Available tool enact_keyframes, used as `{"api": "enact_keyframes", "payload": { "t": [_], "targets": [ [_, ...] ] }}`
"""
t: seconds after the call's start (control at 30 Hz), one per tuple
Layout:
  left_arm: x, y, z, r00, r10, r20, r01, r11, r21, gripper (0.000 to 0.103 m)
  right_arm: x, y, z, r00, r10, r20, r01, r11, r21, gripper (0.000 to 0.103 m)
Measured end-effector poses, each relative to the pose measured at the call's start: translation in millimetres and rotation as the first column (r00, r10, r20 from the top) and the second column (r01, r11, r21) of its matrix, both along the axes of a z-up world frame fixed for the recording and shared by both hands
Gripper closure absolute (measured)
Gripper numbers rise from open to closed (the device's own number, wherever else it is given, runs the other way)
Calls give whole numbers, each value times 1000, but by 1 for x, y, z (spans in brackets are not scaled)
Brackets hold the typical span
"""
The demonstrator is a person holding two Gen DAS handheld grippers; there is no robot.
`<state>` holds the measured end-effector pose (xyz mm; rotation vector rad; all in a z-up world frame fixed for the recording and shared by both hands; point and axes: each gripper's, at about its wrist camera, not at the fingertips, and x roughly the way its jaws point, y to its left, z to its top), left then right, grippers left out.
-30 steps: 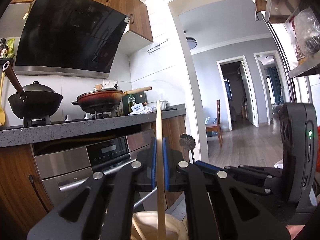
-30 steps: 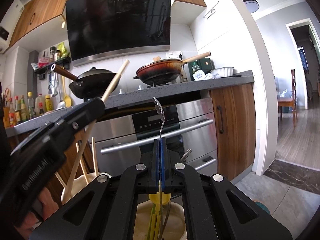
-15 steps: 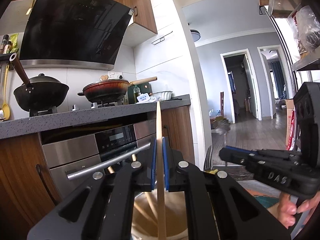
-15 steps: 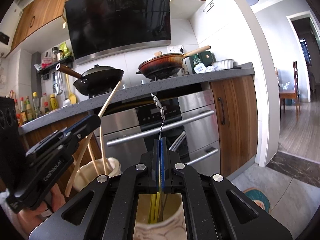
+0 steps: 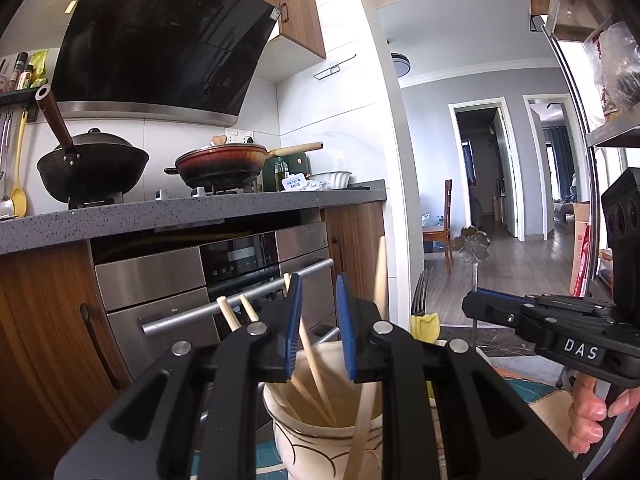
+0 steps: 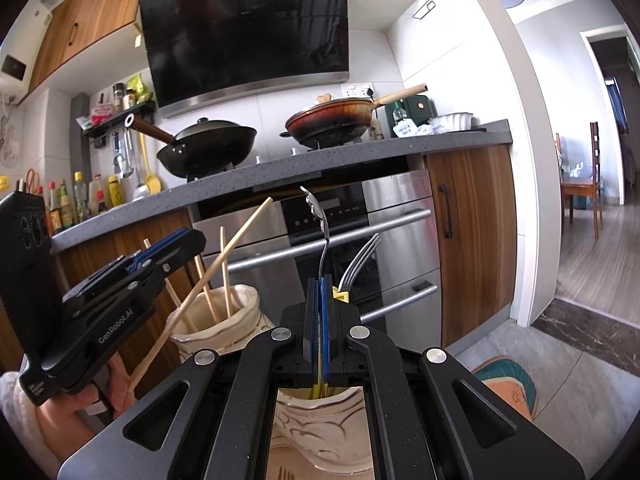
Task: Organize utensils
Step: 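Release chopstick into the tall cup and spoon into the small cup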
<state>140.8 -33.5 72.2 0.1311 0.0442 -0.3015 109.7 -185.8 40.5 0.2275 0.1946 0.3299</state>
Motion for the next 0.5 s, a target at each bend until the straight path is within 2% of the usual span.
{"api": "enact_keyframes", "payload": {
  "t": [0.27, 0.43, 0.5],
  "targets": [
    [14, 5, -8, 998, 12, -58, -15, 999, -42, 85, 7, -2, -8, 999, 25, -38, -24, 1000, 16, 101],
    [15, 7, -10, 998, 19, -60, -21, 999, -45, 85, 7, -8, -11, 997, 48, -62, -45, 998, 46, 100],
    [11, 9, -9, 999, 17, -49, -19, 999, -44, 85, 8, -9, -11, 996, 56, -69, -52, 997, 50, 97]
  ]
}}
